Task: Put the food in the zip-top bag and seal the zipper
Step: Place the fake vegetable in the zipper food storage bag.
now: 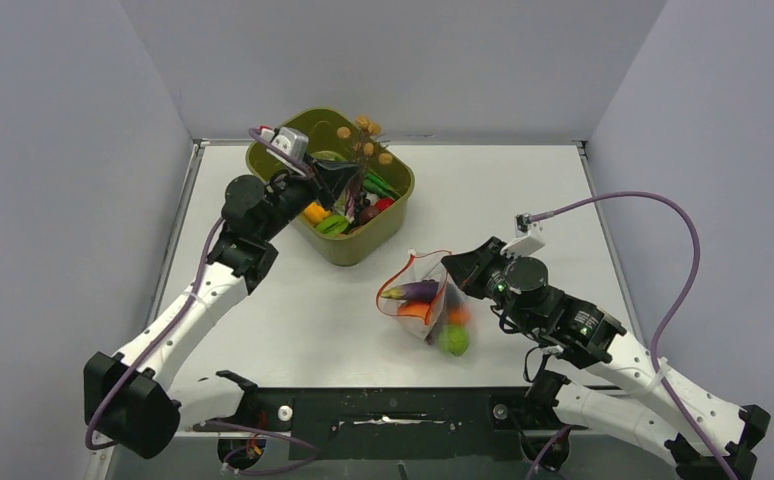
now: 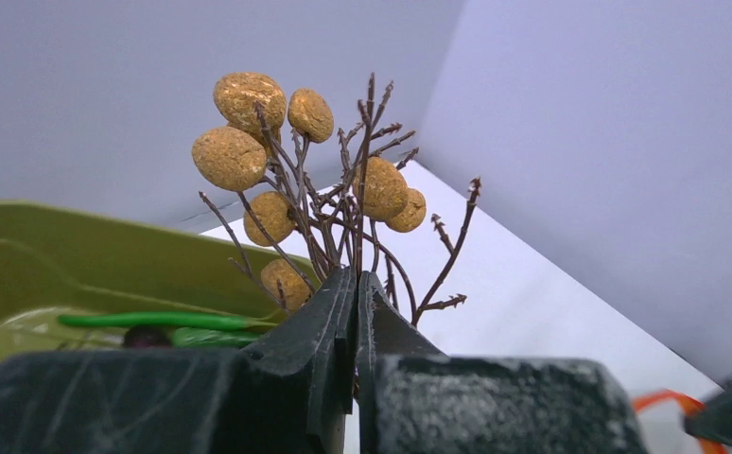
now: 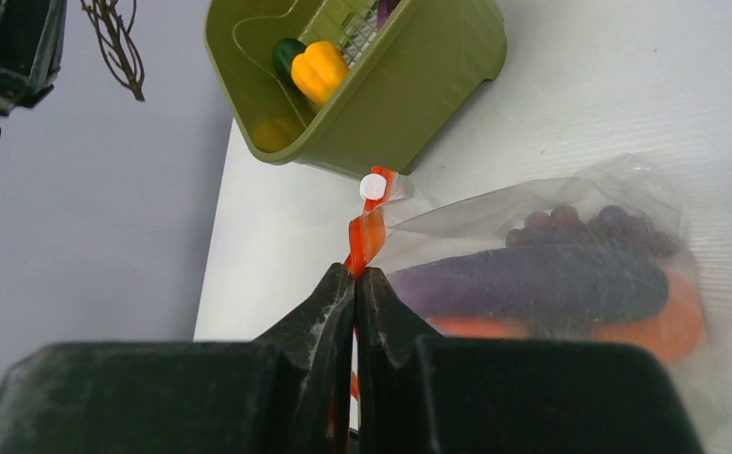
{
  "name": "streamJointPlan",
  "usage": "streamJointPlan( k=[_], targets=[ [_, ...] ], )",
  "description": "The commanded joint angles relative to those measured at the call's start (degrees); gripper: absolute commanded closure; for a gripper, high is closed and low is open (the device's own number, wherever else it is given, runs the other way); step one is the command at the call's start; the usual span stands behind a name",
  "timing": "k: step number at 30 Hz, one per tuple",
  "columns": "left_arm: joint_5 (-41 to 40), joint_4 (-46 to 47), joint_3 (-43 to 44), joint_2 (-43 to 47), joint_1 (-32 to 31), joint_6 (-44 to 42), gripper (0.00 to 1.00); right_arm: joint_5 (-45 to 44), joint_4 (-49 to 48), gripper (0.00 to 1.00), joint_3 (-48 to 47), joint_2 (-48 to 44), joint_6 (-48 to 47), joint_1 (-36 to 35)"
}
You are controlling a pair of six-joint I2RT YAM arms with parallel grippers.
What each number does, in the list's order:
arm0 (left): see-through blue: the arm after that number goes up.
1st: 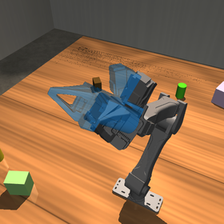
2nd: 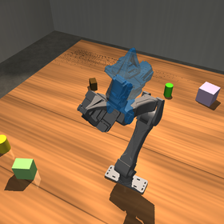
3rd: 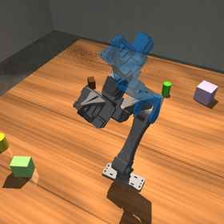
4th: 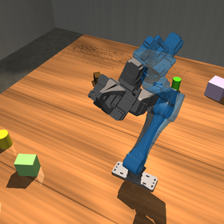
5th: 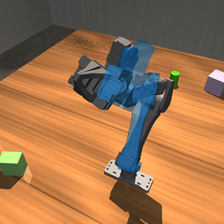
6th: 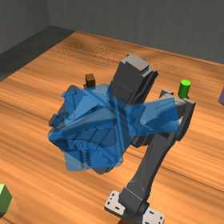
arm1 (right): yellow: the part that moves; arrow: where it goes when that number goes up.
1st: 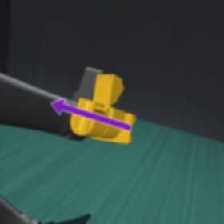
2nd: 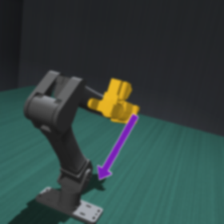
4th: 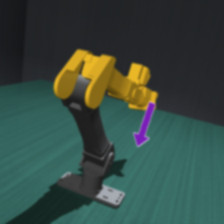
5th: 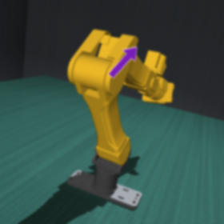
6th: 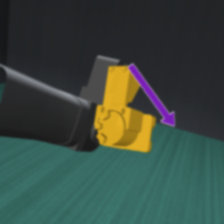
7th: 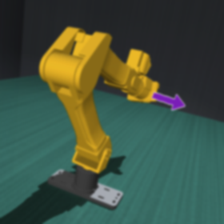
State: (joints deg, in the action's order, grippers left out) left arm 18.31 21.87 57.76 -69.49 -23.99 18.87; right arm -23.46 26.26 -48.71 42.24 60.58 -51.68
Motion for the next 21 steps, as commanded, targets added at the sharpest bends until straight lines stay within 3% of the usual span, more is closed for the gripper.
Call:
streamJointPlan(
  k=[1,11,21],
  targets=[
    [3.07,7.34,-2.63,4.98,-4.28,-0.32,1.0,2.33,-8.19,1.0,-1.68,0.39,4.52,0.21],
    [-0.93,14.27,-9.61,11.17,-12.6,3.06,1.0,2.89,-12.28,1.0,-0.59,0.31,8.67,0.2],
    [-11.93,24.98,-21.3,11.87,-23.94,2.99,1.0,3.47,-14.21,1.0,-0.61,1.7,9.79,0.18]
  ],
)
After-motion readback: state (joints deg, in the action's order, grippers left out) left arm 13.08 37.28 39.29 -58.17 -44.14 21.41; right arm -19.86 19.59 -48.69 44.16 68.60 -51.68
